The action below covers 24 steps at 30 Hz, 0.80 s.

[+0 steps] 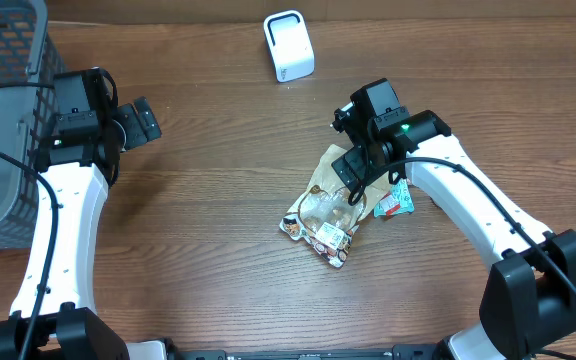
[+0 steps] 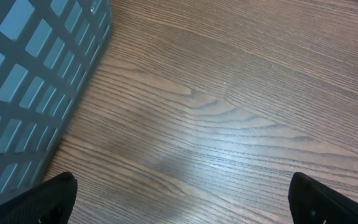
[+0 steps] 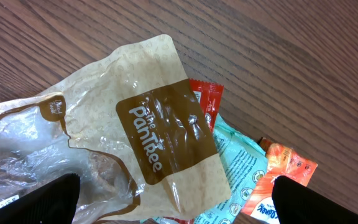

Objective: Scan the item barcode
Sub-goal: 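Open the right gripper to release the bag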

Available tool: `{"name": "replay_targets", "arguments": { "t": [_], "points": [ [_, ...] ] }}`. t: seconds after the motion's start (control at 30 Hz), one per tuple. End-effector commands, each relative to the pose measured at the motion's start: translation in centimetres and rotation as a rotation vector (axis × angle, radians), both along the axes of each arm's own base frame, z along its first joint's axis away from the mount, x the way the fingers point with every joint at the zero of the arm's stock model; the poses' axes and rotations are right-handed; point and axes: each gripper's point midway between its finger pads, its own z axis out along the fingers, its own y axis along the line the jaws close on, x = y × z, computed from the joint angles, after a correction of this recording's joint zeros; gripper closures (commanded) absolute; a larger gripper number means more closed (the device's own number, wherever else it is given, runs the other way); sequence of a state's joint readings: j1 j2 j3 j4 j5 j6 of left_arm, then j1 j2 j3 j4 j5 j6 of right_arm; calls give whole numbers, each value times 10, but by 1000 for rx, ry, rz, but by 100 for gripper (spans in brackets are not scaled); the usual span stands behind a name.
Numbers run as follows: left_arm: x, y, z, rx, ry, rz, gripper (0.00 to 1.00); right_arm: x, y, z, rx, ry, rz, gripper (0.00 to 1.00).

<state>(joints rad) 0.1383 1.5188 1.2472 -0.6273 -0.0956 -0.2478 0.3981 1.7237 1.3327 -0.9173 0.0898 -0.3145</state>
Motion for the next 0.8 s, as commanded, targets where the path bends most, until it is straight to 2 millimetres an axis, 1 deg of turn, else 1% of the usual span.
{"name": "replay_targets", "arguments": {
  "t": [0.0, 0.33, 0.47, 0.53, 0.6, 0.67, 0.77],
  "points": [
    [2, 2, 5, 10, -14, 9, 0, 0, -1, 2, 1, -10, -10, 0],
    [2, 2, 5, 10, -14, 8, 0, 0, -1, 2, 1, -10, -10, 0],
    [2, 2, 5, 10, -14, 9, 0, 0, -1, 9, 8, -26, -10, 0],
    [2, 2, 5, 10, -14, 8, 0, 0, -1, 16, 15, -44, -10, 0],
    [2, 2, 5, 10, -14, 8, 0, 0, -2, 27, 27, -72, -10, 0],
    [2, 2, 5, 10, -14, 8, 0, -1, -2, 43, 44, -112, -10, 0],
    [2, 2, 5, 10, -14, 8, 0, -5, -4, 76, 79, -195, -10, 0]
  ]
}}
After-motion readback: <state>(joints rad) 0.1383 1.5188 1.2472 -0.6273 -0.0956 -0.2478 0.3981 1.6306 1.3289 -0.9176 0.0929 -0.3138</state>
